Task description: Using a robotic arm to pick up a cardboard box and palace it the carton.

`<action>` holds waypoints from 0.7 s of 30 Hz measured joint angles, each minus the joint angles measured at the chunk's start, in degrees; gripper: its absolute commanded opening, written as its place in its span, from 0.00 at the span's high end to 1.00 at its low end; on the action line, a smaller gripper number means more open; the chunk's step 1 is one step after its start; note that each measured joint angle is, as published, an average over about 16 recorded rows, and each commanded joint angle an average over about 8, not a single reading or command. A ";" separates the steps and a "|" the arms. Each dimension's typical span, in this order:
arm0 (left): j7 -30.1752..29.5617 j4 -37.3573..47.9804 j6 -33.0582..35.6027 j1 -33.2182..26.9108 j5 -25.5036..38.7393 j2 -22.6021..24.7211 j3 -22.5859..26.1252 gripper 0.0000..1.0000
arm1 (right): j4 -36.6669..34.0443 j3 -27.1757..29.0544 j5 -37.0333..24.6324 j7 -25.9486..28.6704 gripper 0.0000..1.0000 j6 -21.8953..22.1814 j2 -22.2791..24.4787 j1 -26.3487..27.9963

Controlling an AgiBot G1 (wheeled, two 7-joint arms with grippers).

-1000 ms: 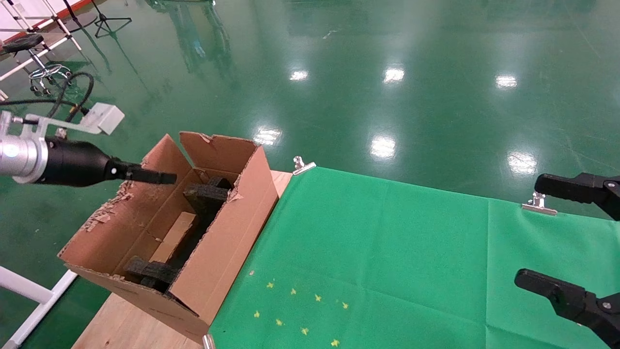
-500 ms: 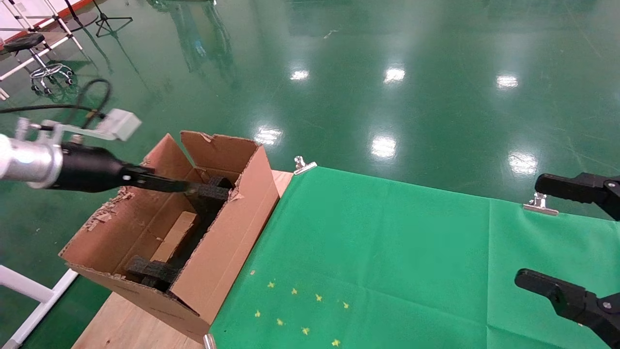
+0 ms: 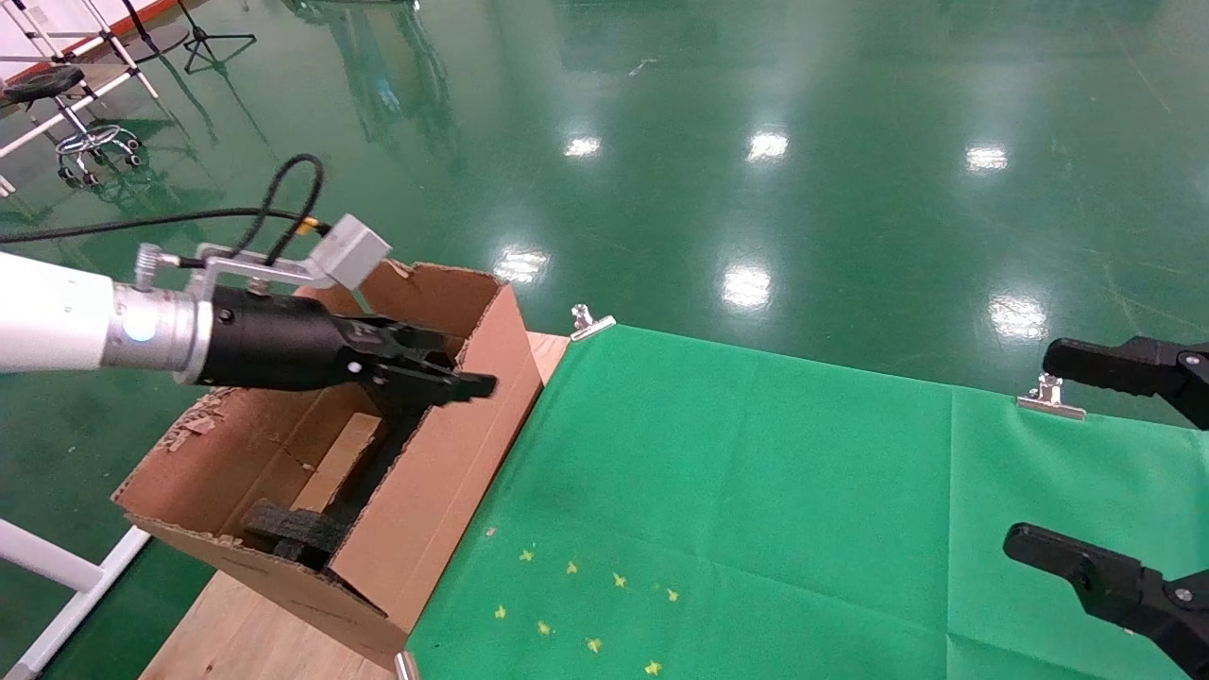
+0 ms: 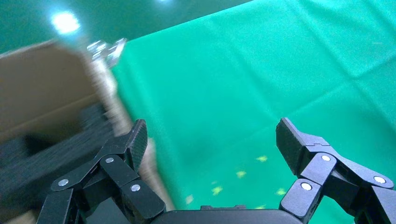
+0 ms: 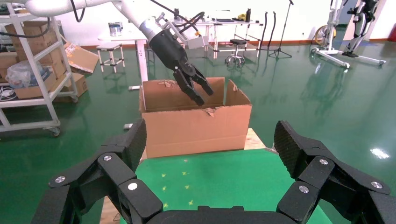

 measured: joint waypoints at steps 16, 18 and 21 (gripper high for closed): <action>11.71 -7.89 5.73 11.79 -10.69 2.87 -14.17 0.00 | 0.00 0.00 0.00 0.00 0.00 0.00 0.00 0.00; 13.18 -8.88 6.45 13.28 -12.04 3.23 -15.95 0.00 | 0.00 0.00 0.00 0.00 0.00 0.00 0.00 0.00; 15.38 -10.36 7.52 15.50 -14.05 3.76 -18.62 0.00 | 0.00 0.00 0.00 0.00 0.00 0.00 0.00 0.00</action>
